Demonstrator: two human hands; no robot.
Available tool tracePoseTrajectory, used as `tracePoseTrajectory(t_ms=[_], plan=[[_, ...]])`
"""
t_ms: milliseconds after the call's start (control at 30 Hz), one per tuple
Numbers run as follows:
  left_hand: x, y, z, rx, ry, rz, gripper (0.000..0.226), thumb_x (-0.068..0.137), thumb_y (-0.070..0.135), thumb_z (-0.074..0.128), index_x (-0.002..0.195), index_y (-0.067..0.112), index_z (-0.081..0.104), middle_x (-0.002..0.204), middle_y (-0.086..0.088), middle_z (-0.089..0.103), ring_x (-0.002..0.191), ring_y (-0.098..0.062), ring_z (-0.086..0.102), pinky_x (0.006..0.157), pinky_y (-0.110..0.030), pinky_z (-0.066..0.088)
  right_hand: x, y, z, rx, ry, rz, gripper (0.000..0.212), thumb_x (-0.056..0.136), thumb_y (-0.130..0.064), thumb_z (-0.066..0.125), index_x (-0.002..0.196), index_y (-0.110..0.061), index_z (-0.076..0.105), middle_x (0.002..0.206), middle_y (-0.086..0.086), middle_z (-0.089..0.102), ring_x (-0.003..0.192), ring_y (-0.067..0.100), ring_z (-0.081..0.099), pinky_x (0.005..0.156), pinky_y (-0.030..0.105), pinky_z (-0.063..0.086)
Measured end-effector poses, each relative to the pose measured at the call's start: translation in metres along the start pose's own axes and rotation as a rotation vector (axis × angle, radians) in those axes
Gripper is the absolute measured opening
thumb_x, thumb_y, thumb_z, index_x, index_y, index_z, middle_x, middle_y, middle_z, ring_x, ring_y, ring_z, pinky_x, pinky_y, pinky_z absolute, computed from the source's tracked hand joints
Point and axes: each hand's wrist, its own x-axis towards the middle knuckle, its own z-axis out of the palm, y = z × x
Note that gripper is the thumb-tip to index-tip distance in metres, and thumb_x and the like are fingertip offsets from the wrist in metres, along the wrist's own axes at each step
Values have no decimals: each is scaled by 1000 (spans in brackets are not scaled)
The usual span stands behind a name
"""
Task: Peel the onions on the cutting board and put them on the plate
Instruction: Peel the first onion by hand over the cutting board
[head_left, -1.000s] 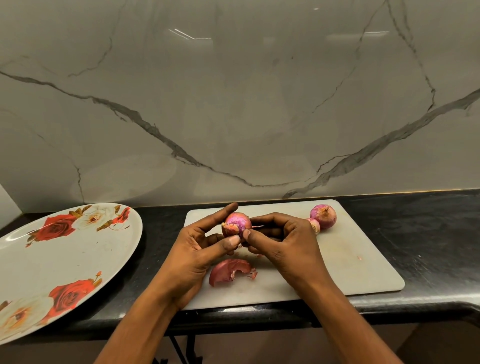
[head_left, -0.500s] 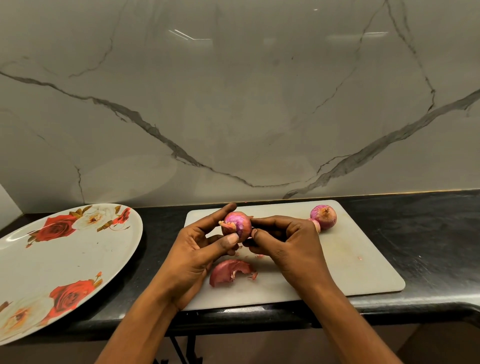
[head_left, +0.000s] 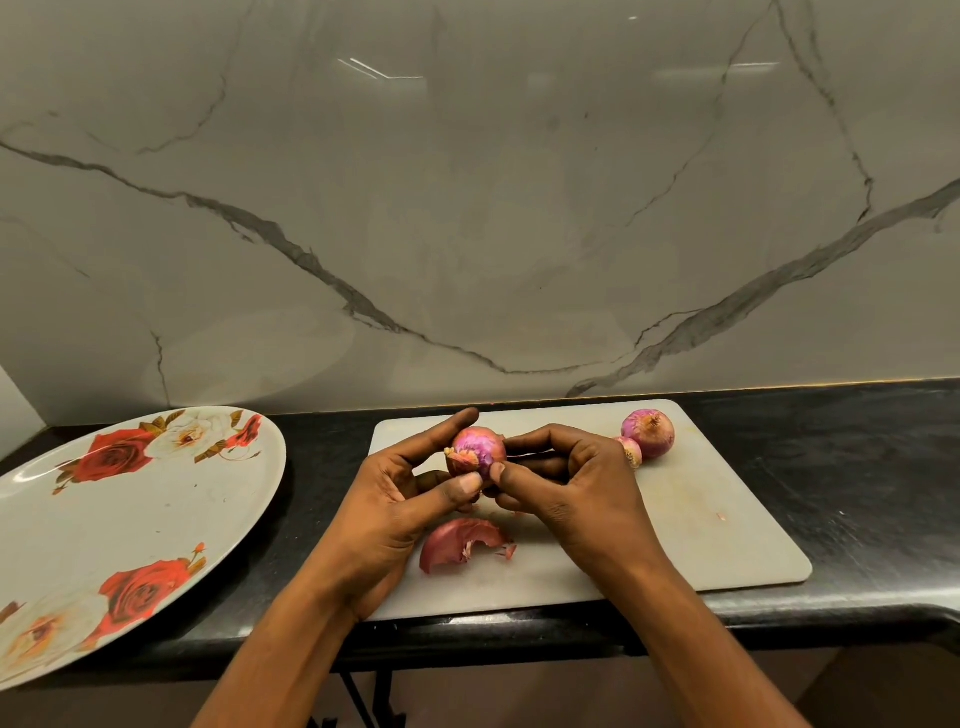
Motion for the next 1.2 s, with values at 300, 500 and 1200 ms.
tracePoseTrajectory(t_ms=[300, 500, 1200], plan=[[0, 1, 1, -21, 15, 11, 64, 76, 8, 77, 137, 24, 68, 127, 0, 75, 113, -26, 74, 92, -32, 62, -1, 2, 0, 17, 42, -16, 20, 95, -3, 72, 111, -12, 80, 93, 4, 82, 85, 21, 81, 77, 35, 66], [0, -1, -1, 12, 18, 20, 64, 82, 7, 76, 140, 29, 66, 130, 2, 72, 118, -26, 71, 91, -29, 60, -3, 1, 1, 5, 84, -21, 16, 95, -11, 73, 107, -17, 80, 93, 0, 82, 84, 19, 81, 75, 33, 66], [-2, -4, -1, 125, -23, 51, 62, 92, -4, 70, 146, 24, 60, 140, 2, 69, 129, -22, 66, 105, -43, 57, -4, -8, 2, 64, -28, 6, 31, 76, -32, 82, 106, -26, 80, 97, 0, 83, 88, 20, 81, 74, 30, 65]])
